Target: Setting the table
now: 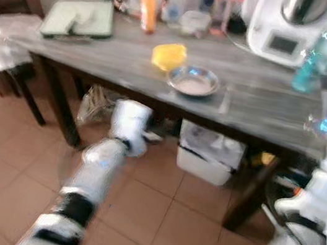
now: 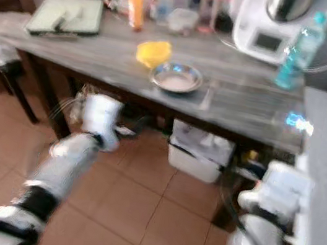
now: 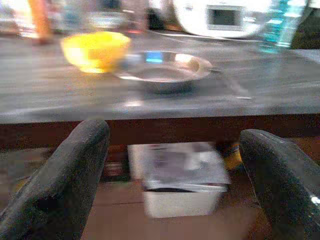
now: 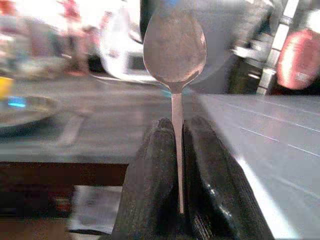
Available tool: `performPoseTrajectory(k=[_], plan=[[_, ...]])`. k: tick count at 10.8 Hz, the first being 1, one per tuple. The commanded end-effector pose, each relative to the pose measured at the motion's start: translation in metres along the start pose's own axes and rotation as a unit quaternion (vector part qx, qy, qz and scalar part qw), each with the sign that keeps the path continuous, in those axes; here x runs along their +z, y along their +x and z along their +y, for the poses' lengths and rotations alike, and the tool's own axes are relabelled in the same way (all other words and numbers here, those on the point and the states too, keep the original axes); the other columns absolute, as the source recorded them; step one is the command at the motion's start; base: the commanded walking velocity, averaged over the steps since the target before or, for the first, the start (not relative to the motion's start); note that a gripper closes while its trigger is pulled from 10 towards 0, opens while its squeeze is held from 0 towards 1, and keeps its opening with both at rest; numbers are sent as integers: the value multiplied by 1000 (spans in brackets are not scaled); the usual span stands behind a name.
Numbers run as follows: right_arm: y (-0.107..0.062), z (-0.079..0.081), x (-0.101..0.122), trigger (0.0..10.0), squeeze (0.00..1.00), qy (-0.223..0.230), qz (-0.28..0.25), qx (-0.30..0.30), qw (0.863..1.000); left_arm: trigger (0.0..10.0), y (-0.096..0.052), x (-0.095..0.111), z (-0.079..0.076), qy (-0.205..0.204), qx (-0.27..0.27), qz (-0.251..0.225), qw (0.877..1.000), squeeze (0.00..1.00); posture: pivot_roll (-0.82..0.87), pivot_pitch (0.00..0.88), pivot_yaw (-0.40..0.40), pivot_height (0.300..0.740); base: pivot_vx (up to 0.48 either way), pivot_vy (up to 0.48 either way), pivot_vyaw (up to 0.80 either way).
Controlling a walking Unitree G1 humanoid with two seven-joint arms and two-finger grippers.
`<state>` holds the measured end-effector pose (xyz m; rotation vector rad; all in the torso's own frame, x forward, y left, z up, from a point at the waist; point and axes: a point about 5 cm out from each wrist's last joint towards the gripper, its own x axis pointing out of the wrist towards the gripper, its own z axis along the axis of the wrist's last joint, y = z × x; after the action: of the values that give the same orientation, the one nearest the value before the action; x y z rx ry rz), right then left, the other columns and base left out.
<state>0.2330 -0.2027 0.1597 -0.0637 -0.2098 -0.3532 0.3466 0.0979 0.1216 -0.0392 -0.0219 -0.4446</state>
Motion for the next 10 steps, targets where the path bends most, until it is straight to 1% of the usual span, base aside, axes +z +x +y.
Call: performPoseTrajectory(k=[1,5,7,8,9,10], plan=[[0,-7,0,10000,0,-7,-1,-11,1000,10000,4,-1,-11,-1,-15,4,1000,0,11,74,63,740,0,435,0],[0,-10,0,10000,0,-5,2,-18,1000,10000,4,-1,-16,6,-20,-5,1000,0,3,75,62,740,0,0,0],[0,-10,-1,10000,0,-6,4,-18,1000,10000,4,-1,-16,10,-18,-9,1000,0,3,74,60,740,0,0,-491],[1,-11,0,10000,0,-7,3,-17,1000,10000,4,-1,-16,12,-20,-11,1000,0,1,70,52,740,0,0,-800],[2,-10,0,10000,0,-8,3,-13,1000,10000,4,-2,-17,3,-28,-13,1000,0,0,70,51,740,0,0,-800],[2,-11,1,10000,0,-9,1,-12,1000,10000,3,-1,-18,10,-21,-29,999,0,-2,67,42,740,0,0,-625]])
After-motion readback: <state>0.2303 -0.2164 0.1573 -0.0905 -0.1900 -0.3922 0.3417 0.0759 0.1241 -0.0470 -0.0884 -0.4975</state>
